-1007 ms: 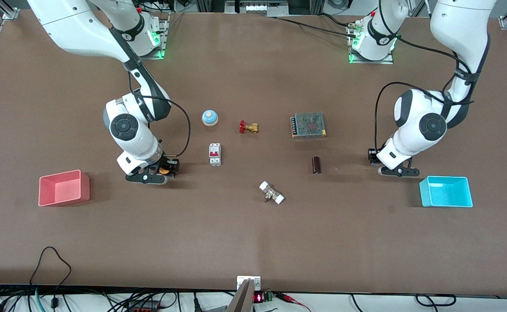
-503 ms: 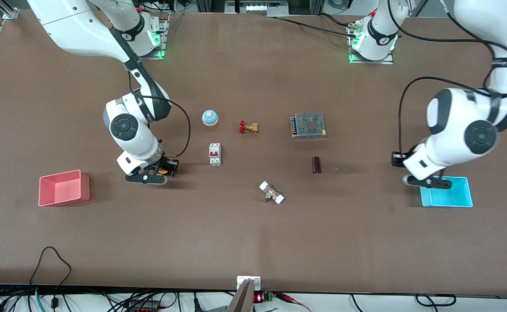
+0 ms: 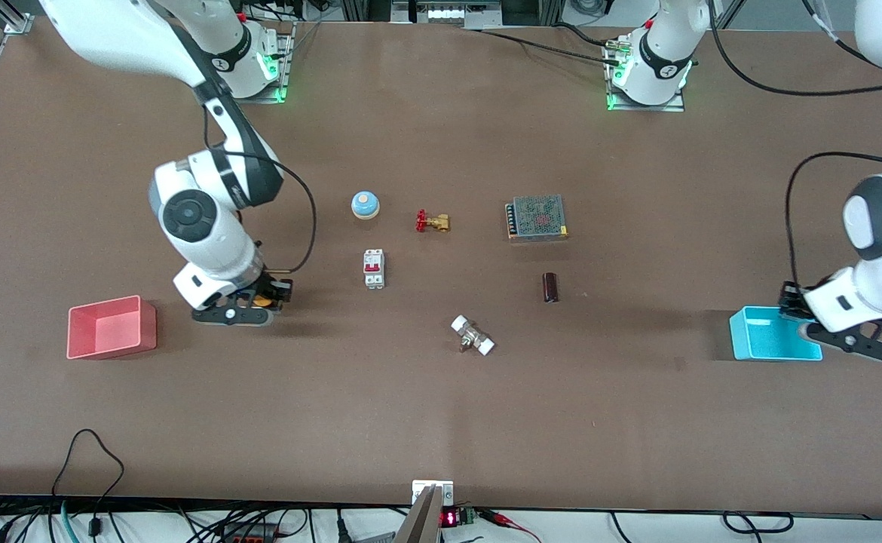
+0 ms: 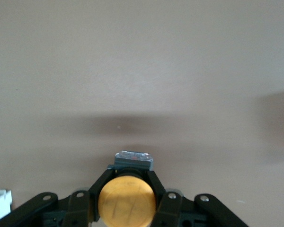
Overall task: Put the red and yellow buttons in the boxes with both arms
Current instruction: 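Carry the yellow button to the pink box while the left carries red, then lower the red button into the cyan box and open the left gripper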
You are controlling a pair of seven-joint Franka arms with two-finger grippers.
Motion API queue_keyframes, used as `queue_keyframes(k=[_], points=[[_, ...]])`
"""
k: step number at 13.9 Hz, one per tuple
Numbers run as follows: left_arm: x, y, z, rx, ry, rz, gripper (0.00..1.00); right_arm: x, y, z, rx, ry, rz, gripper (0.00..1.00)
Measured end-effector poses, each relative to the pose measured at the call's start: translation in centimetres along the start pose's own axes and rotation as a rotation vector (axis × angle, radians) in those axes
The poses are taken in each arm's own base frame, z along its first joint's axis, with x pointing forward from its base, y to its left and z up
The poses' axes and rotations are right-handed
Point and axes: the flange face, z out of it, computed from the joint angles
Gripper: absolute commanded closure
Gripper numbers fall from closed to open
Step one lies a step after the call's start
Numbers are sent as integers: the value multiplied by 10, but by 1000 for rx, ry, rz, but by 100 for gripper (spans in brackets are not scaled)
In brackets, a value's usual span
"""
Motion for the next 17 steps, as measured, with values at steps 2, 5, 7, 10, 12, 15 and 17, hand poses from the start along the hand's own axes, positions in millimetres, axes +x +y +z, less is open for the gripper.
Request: queue_keyframes(k=[2,5,7,10,12,15,17], points=[[-2,-20,29,-42,-10,-3,59,5,42,-47,-9,3,-46,71],[15,-18,66,-46,16,6,59,11,126,-79,73,10,-144,71],[20,-21,88,-34,41,3,59,12,189,-72,79,8,-199,71],[22,-23,109,-61,50,-19,59,7,258,-44,92,-14,-263,71],[22,-21,116,-86,53,-35,57,11,282,-23,100,-5,-303,71],[22,-20,119,-91,51,-37,50,22,305,14,85,51,-366,71],[22,-19,122,-94,46,-37,26,23,317,38,78,69,-395,71]])
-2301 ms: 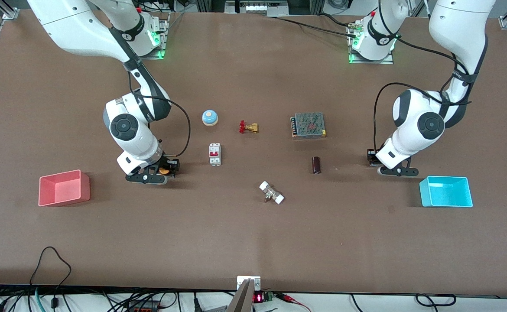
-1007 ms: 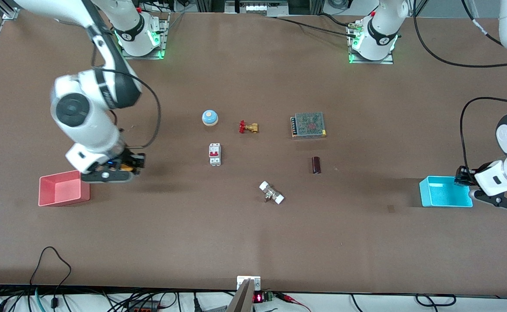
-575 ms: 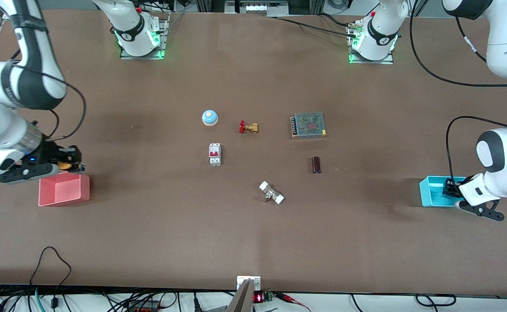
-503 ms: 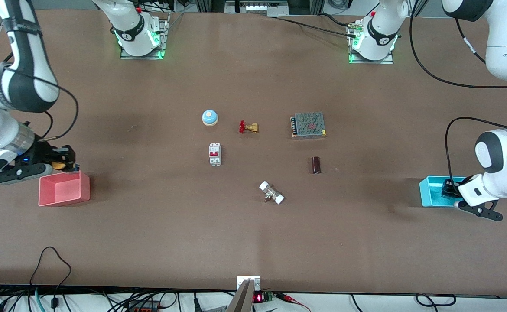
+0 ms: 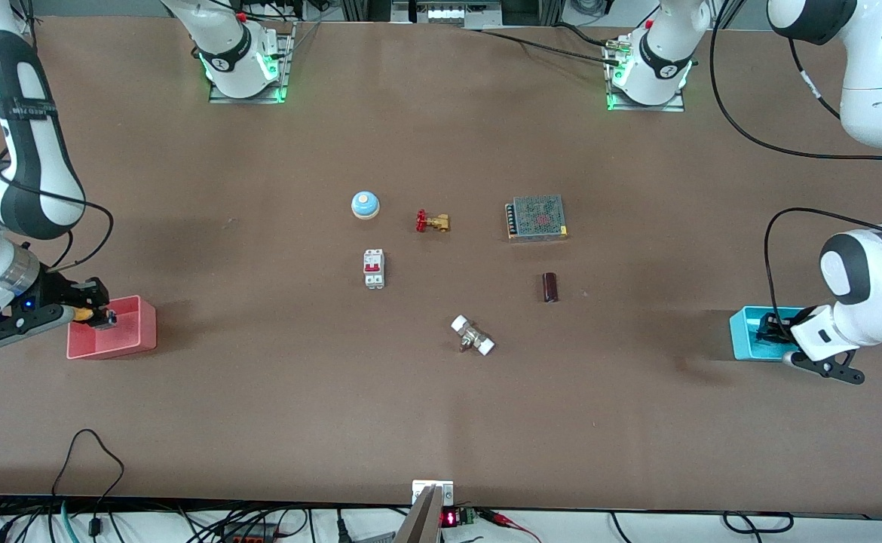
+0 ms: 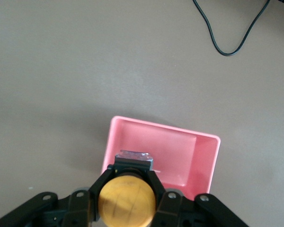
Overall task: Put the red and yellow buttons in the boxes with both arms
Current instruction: 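Lower the red button into the cyan box and open the left gripper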
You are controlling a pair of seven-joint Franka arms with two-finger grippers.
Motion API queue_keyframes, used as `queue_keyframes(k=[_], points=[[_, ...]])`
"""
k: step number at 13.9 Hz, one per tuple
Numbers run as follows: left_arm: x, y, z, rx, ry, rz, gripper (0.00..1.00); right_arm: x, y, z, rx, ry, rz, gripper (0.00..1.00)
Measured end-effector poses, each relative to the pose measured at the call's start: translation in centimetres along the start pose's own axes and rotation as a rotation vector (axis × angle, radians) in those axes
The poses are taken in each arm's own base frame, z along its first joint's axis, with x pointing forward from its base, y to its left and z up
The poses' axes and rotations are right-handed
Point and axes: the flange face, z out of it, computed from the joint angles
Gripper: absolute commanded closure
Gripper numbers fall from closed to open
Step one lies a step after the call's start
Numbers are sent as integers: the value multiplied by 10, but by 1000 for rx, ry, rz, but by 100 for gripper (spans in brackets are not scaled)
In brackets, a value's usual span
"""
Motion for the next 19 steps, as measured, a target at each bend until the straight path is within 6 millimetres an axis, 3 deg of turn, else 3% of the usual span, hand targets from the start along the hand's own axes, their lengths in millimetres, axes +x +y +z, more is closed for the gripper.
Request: queue_keyframes(k=[1,6,9,11,15,19], points=[[0,0,2,-2,-2,0,0,-1,5,8,-7,11,-11,71],[1,0,1,0,0,0,0,-13,23,41,-6,24,7,71],[4,-3,-13,5,9,0,0,-16,22,53,15,19,22,71],[4,-3,-39,4,6,-1,0,-17,21,60,29,16,32,71],[-8,4,-119,-3,-4,-1,0,-20,19,75,44,0,34,69],[-21,35,-189,-45,-58,11,0,-21,18,83,46,-1,35,64]])
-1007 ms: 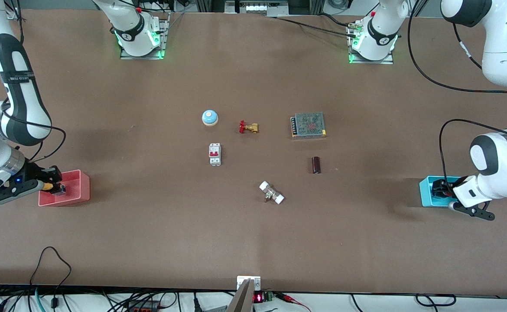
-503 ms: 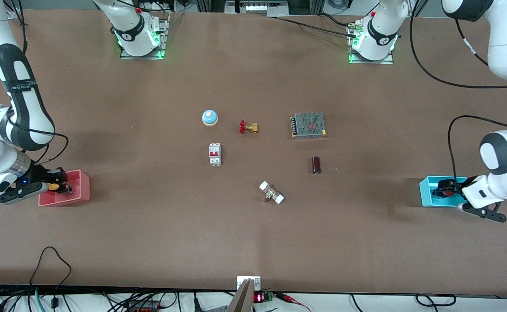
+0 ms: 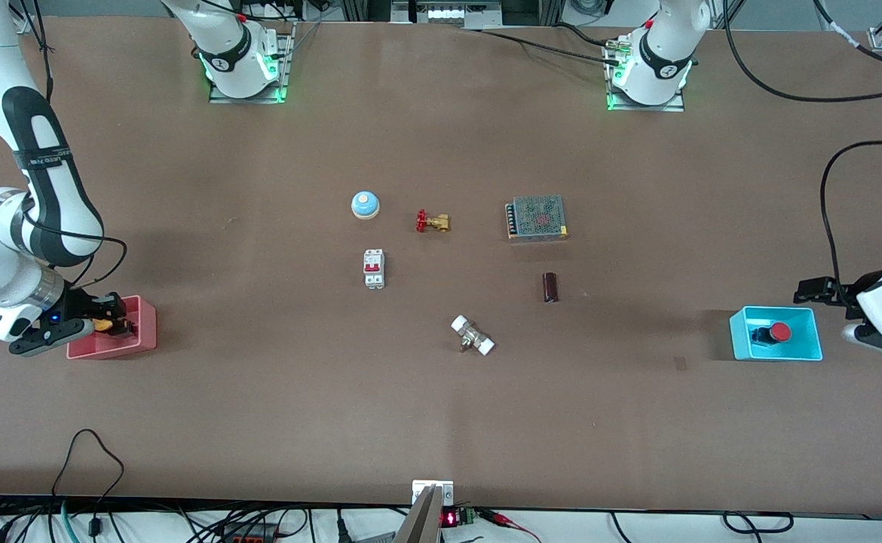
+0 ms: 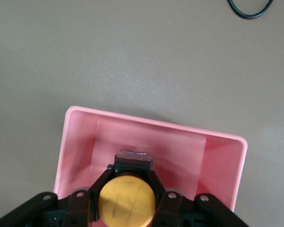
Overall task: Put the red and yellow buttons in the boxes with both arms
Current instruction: 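Lower the red button into the cyan box and open the left gripper, then open the right gripper over the pink box while the left gripper rises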
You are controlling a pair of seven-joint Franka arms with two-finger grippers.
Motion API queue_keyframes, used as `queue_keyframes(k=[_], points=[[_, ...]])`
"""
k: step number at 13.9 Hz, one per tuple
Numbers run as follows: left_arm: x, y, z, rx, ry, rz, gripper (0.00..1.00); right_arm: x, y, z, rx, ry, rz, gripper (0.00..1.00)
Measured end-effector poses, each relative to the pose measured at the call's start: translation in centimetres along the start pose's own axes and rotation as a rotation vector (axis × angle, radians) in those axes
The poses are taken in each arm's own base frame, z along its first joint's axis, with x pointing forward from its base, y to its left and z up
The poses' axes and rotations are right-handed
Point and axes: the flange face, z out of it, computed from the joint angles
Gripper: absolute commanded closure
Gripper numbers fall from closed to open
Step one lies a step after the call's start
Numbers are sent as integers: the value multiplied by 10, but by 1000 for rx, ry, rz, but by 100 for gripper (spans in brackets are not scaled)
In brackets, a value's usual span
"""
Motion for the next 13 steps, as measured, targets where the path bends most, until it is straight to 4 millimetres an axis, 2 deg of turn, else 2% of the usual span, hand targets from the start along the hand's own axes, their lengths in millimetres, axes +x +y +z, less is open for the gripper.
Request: queue_keyframes(k=[3,4,5,8,10,11,13], points=[[0,59,-45,-48,-71,-65,0,0,0,1,-1,2,0,55],[2,83,-59,-57,-87,-91,0,0,0,1,-1,2,0,50],[4,117,-79,-56,-87,-112,0,0,0,1,-2,3,0,45],[-2,157,-118,-14,-43,-129,0,1,0,1,-5,7,0,33],[-12,181,-149,24,20,-178,0,1,1,1,-6,8,1,18],[-19,187,-164,45,74,-195,0,1,1,1,-6,9,1,4],[-44,195,-181,72,146,-220,0,2,1,0,-9,13,0,0]])
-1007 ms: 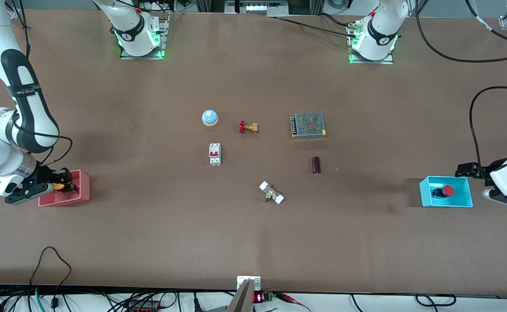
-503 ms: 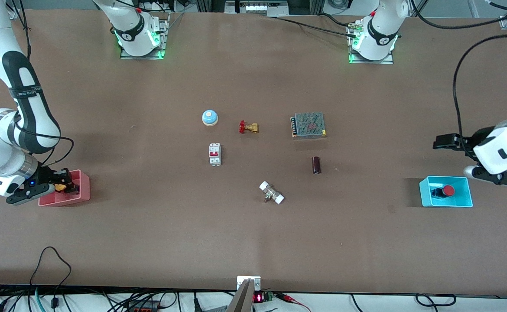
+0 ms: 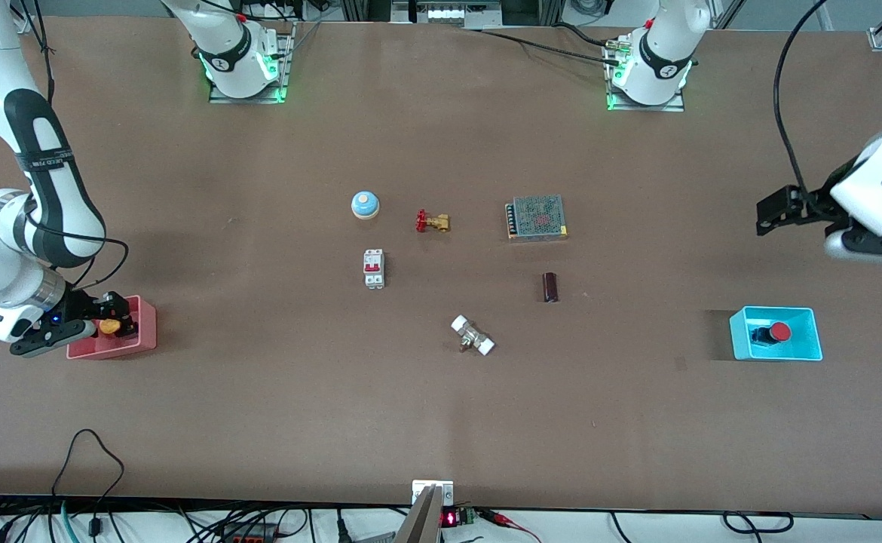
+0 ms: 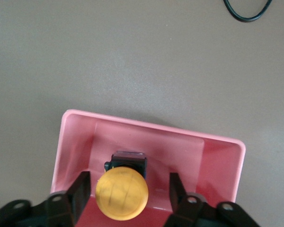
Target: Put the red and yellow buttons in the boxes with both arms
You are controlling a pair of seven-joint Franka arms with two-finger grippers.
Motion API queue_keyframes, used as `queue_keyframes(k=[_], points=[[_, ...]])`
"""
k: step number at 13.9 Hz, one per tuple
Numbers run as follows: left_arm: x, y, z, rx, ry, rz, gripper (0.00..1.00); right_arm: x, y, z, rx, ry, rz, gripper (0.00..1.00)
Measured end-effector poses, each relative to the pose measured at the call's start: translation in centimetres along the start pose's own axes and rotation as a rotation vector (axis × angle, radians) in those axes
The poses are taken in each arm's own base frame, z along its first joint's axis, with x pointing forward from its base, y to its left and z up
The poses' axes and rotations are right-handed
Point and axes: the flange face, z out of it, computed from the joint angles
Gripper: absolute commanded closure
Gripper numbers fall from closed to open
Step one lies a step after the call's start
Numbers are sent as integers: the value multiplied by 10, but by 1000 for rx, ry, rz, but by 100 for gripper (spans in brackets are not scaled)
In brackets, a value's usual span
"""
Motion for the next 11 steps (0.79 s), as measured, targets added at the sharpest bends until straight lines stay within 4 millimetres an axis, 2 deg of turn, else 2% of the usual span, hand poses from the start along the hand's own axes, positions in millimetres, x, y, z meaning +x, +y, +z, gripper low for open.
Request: queue_keyframes(k=[2,4,6,8,9,11], points=[[-25,4,-4,-2,5,-47,0,7,-1,-11,-6,14,-3,0],[-43,9,-2,-2,-20,-67,0,17,-8,-40,7,7,0,0],[-56,9,-2,0,-51,-68,0,25,-20,-88,26,-16,8,0],[-58,11,-7,0,-46,-67,0,30,-41,-145,41,-40,48,0],[-58,13,-7,-1,-46,-64,0,34,-60,-174,50,-60,93,0],[-58,22,-6,-1,-47,-49,0,46,-115,-234,48,-80,211,0]])
